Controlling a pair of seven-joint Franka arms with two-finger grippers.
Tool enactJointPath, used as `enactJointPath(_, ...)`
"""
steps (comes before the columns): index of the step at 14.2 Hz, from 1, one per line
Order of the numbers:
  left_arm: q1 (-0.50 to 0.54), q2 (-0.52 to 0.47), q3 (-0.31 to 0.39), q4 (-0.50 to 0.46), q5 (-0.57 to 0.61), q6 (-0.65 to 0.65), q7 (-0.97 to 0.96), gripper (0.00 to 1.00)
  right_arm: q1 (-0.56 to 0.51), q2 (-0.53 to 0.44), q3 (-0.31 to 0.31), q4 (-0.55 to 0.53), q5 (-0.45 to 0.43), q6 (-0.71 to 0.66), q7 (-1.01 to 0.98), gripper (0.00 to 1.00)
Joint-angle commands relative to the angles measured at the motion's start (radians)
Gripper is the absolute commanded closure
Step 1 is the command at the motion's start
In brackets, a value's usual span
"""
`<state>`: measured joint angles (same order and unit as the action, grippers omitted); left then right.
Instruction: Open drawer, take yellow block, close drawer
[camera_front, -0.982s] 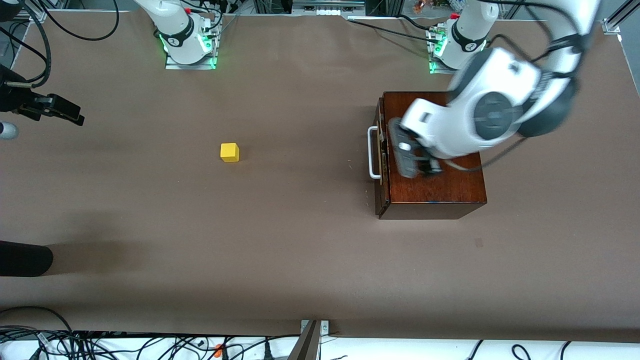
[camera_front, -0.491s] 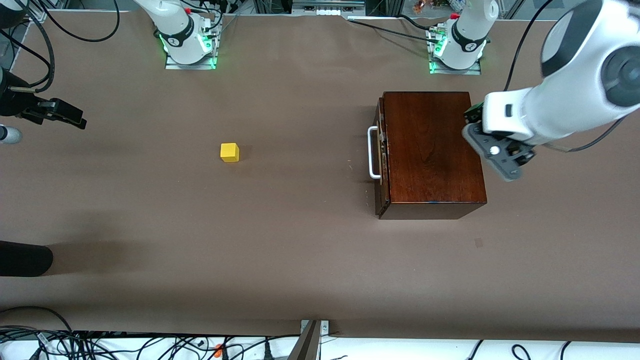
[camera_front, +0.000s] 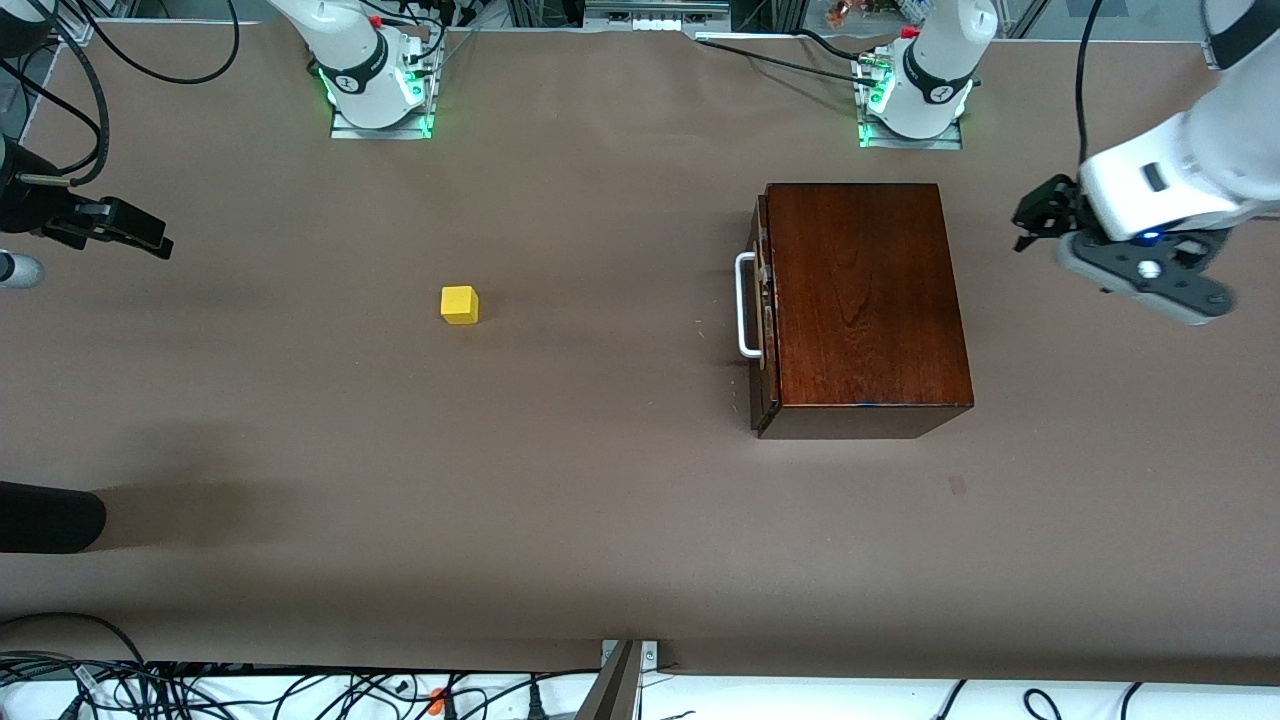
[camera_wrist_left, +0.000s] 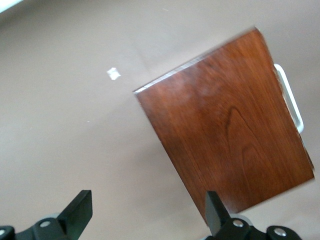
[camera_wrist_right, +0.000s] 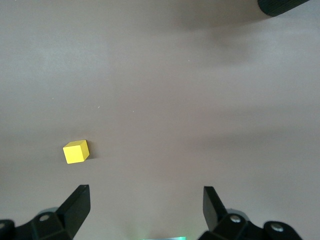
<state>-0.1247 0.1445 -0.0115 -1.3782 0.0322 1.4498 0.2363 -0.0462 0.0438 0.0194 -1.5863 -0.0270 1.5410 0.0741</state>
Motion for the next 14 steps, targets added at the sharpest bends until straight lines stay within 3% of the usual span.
enactJointPath(1, -0.018, -0.169, 0.048, -0.223, -0.032, 0.13, -0.159, 0.0, 0.009, 0.001, -0.009, 0.014, 0.002, -0.01, 0.01, 0.0)
enactJointPath(14, 0.065, -0.189, -0.005, -0.274, -0.028, 0.126, -0.181, 0.0, 0.011, 0.002, -0.006, 0.014, 0.002, -0.01, 0.01, 0.0)
